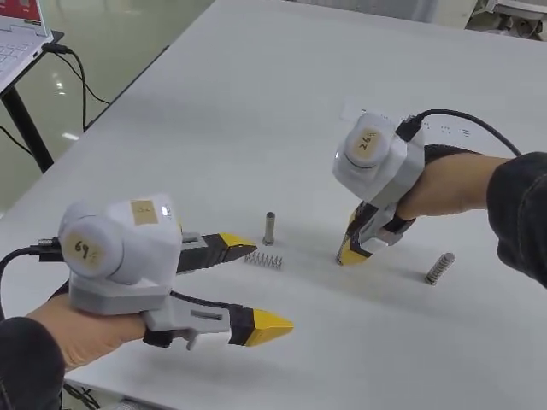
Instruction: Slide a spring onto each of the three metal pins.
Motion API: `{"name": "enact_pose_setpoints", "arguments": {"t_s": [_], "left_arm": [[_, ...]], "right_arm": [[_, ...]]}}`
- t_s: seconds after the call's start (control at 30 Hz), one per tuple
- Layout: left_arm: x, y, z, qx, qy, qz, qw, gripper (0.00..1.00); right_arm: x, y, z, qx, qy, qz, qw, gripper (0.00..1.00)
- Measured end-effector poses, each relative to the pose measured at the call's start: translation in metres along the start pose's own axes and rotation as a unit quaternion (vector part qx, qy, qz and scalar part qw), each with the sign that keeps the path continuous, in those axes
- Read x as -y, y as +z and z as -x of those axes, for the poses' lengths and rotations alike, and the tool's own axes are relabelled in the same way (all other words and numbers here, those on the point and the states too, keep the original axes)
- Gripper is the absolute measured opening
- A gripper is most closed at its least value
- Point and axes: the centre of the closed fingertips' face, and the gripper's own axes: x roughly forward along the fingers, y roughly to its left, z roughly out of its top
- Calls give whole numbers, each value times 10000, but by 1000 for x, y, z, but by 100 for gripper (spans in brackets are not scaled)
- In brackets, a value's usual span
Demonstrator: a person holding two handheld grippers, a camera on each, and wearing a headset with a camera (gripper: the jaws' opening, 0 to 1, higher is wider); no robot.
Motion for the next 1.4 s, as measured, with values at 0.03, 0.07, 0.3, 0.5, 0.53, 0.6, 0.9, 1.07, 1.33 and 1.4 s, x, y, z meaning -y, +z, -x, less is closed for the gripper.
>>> {"name": "enact_pose_setpoints", "arguments": {"t_s": [0.03,0.07,0.3,0.5,0.53,0.6,0.9,1.07,1.33,1.4], "left_arm": [[0,0,0,0,1,-1,10000,61],[0,0,0,1,2,-5,10000,61],[0,-1,2,-12,6,-4,10000,61],[-2,-1,4,-7,24,-2,10000,61],[-2,-1,4,-5,27,-4,10000,61],[-2,-1,4,-8,32,-2,10000,61],[-3,-3,7,0,71,12,10000,61],[-3,-4,8,5,90,27,10000,61],[-5,-4,9,1,123,48,9999,61],[-5,-4,9,2,132,53,9999,61]], "right_arm": [[1,0,0,4,-7,5,10000,24],[1,1,0,5,-12,7,10000,24],[1,7,3,47,-33,57,10000,25],[-1,19,7,108,-81,174,9998,25],[-2,21,8,115,-81,186,9997,25],[-5,26,9,131,-88,240,9996,25],[-16,44,9,206,-72,401,9990,25],[-23,51,6,265,-5,437,9987,25],[-28,63,-1,371,62,500,9980,24],[-29,65,-5,378,77,514,9979,24]]}}
